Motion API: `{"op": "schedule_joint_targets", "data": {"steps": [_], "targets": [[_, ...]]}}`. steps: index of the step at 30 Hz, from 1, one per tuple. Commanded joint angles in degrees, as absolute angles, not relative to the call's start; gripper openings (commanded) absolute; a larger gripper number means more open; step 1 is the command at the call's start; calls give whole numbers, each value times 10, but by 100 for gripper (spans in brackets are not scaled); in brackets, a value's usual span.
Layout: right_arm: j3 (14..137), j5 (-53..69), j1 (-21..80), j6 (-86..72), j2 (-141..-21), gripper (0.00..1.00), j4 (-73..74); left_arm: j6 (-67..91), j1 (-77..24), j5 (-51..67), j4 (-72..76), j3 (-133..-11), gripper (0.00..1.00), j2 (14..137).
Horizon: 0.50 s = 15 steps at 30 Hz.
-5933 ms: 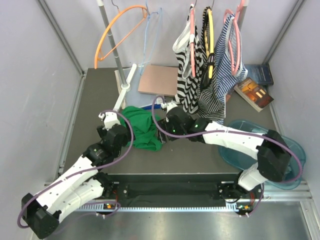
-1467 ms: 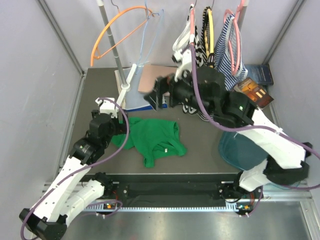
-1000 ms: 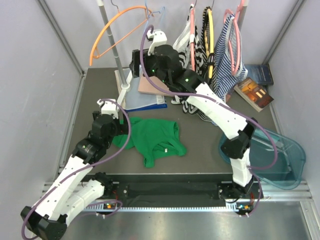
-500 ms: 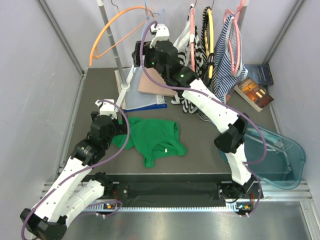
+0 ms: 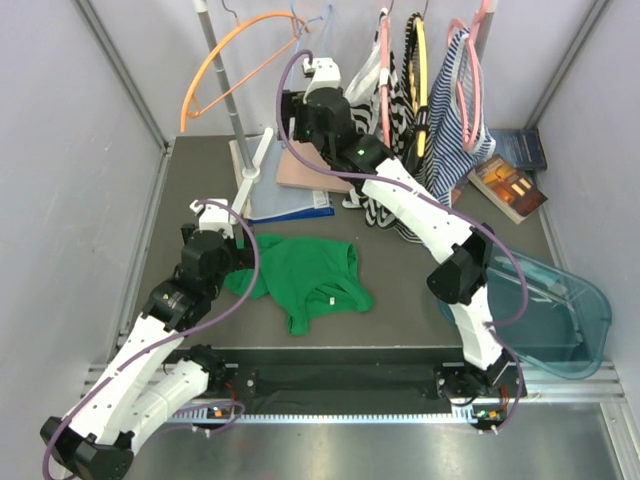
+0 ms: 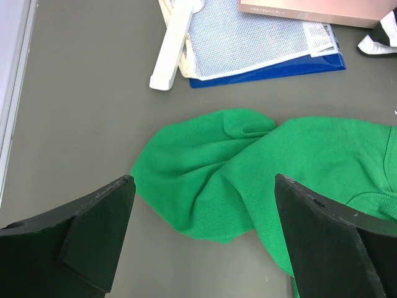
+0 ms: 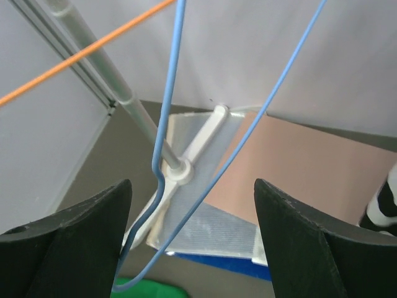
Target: Place the tank top on the hanger
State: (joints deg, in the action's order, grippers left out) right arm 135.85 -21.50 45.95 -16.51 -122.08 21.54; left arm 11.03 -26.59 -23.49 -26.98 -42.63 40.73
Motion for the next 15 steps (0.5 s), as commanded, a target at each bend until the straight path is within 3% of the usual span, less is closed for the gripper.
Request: {"op": "schedule_joint_targets", "data": {"steps": [1,7,15], "targets": [[1339,-261,459,-153,-1159,79,240,112,-263,-243,-245,-425,99,398],[1332,-275,460,-151,-1141,78,274,112,-263,-243,-245,-424,99,396],[1325,-276,464,-136,-1122,58,279,112,-262,-244,-245,-422,99,394]]}}
